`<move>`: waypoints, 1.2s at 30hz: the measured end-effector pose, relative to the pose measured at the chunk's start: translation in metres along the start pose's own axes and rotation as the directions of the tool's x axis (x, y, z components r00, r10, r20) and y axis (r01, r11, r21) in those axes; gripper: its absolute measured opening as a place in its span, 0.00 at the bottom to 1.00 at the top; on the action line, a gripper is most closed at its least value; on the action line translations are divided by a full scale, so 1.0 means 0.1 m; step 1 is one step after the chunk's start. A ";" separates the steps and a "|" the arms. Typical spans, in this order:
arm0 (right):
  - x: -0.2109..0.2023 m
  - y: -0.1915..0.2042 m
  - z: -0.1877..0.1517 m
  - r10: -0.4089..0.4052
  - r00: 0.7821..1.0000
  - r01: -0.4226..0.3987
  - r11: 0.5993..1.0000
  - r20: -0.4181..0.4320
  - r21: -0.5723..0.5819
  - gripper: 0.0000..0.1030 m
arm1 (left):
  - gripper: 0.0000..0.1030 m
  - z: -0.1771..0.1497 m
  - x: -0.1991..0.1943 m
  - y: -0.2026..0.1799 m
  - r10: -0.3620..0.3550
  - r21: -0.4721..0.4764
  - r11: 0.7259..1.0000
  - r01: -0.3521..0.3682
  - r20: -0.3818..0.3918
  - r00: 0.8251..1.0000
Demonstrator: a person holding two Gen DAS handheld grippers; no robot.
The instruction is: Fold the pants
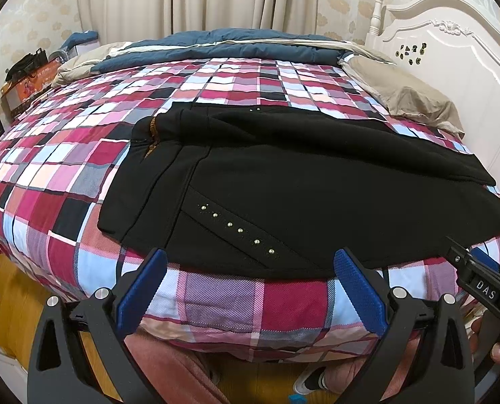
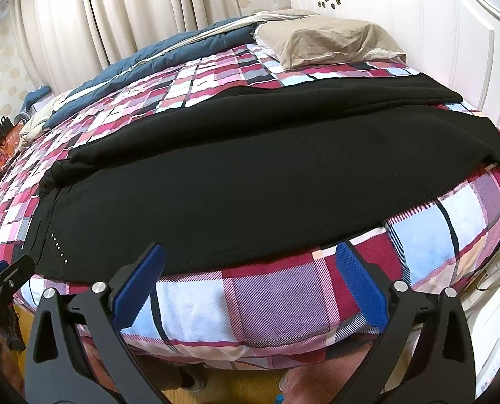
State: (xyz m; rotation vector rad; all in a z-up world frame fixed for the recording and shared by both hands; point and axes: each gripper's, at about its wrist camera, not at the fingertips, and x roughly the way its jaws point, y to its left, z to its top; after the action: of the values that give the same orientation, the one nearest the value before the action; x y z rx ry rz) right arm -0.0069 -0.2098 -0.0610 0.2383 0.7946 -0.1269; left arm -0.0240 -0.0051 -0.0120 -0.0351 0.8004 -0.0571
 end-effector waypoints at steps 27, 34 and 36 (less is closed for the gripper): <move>0.07 0.03 -0.06 0.004 1.000 -0.004 1.000 -0.023 -0.003 0.98 | 0.96 -0.06 -0.01 -0.02 -0.002 0.000 1.000 0.002 -0.007 1.000; 0.08 0.06 -0.07 0.004 1.000 -0.004 1.000 -0.026 -0.008 0.98 | 0.96 0.02 0.05 0.02 -0.048 0.016 0.999 0.048 -0.027 0.998; 0.10 0.08 -0.04 0.005 1.000 -0.005 1.000 -0.027 -0.013 0.98 | 0.96 0.08 0.10 0.10 -0.098 0.009 0.995 0.098 -0.053 0.994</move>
State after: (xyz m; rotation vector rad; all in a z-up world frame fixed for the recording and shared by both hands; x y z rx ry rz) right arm -0.0011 -0.2009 -0.0694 0.2296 0.8214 -0.1135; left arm -0.0109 0.0040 -0.0136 -0.0624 0.8507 -0.1559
